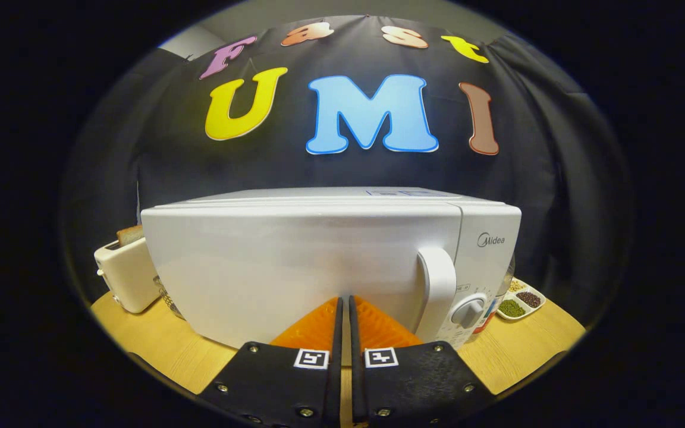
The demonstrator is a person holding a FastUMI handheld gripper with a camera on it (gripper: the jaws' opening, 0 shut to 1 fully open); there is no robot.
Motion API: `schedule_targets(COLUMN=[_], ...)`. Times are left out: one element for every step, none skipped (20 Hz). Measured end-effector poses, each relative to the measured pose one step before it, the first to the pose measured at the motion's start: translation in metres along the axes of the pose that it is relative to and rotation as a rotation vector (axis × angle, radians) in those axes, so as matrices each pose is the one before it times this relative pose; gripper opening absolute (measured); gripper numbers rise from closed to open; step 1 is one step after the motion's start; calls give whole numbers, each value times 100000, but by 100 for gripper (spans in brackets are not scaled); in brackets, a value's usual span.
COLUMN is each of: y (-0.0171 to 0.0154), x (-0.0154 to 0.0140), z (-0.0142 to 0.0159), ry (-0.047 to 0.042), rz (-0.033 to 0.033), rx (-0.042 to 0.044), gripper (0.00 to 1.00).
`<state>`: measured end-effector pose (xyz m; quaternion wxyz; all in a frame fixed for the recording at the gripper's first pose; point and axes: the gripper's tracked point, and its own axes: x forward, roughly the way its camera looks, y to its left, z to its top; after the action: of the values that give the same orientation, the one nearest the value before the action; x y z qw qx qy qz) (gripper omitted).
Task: Open the microwave, put the food inside, and close the microwave door.
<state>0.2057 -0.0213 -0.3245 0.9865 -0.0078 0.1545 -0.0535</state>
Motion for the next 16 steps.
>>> schedule_targets(y=[-16,-83,-75,69,50,151,356,258,256,419,444,434,392,441,368,258], x=[-283,-113,-282,-400,-653,-706,-805,-998,-737,-901,-914,-995,-827,-817,-670,-834], z=[-72,40,135,322,320,478,502,495,574,630,605,620,535,607,620,833], ry=[730,511,-30,-344,-903,-1249,-1152,-1123,-1154,-777,-660,-343,-425,-181,-419,-921], rz=[127,59,164,624,364,623,1043,925,1128,1573,1230,1361,1406,1872,1182,804], rx=[-576,341,473,320,-223,-562,-780,-530,-155,36,-70,-357,26,468,537,800], gripper=[8,8,8,8,8,8,8,8,8,8,8,8,8,8,8,8])
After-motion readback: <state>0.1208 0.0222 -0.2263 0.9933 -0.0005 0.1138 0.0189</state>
